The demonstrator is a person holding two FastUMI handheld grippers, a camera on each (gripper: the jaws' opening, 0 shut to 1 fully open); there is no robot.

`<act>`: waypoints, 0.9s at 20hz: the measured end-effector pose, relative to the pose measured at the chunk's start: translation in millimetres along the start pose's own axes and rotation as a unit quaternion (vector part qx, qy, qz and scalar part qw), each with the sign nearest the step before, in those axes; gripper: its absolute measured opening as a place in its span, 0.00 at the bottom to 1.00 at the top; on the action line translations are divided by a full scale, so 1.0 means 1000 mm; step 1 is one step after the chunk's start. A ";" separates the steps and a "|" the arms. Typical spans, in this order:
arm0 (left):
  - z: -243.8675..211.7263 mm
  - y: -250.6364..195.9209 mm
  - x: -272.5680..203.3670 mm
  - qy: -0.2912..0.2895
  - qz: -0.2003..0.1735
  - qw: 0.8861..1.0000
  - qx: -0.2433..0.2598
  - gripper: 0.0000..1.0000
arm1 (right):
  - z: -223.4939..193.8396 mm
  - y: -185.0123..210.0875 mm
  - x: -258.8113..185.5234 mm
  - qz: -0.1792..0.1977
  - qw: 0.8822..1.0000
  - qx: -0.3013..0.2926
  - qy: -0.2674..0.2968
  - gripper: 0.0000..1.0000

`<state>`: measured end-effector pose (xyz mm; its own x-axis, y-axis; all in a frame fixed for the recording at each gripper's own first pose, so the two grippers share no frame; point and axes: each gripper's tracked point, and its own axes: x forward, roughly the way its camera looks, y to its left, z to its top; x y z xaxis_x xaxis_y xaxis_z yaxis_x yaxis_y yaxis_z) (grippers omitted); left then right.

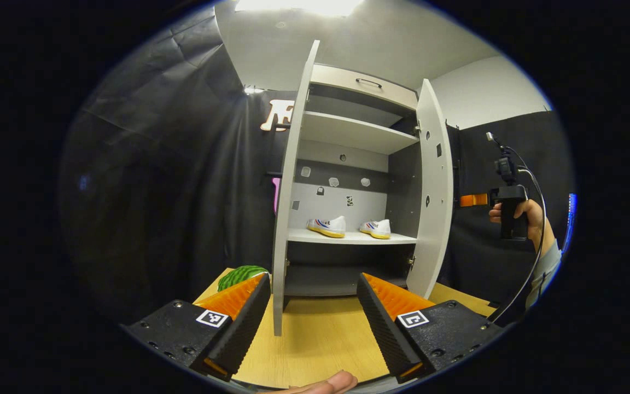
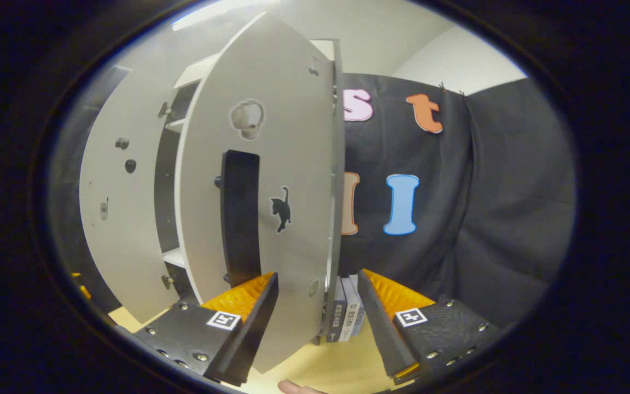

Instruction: Grab one shoe with the right hand and put it into the shoe cabinet, grab the other shoe with the left hand and put it into the shoe cabinet; then close the right door with the right hand and the left door with the left hand.

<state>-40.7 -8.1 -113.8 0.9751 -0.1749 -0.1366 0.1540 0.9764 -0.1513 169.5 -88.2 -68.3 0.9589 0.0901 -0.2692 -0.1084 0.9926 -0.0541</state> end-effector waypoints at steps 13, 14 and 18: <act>0.015 0.064 -0.005 -0.006 0.085 0.996 0.036 0.96 | -0.007 0.116 -0.006 0.051 0.998 -0.013 -0.040 0.98; 0.024 0.069 -0.004 -0.016 0.091 0.995 0.045 0.96 | -0.007 0.119 -0.013 0.054 0.997 -0.013 -0.044 0.98; 0.059 0.104 0.002 -0.047 0.134 0.988 0.056 0.92 | -0.008 0.129 -0.045 0.071 0.996 -0.007 -0.056 0.98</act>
<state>-13.2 100.2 -71.8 0.9930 0.0986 -0.0647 -0.0995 0.9950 -0.0117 110.4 35.3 -70.8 0.9564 0.2395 -0.1669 -0.2487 0.9679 -0.0360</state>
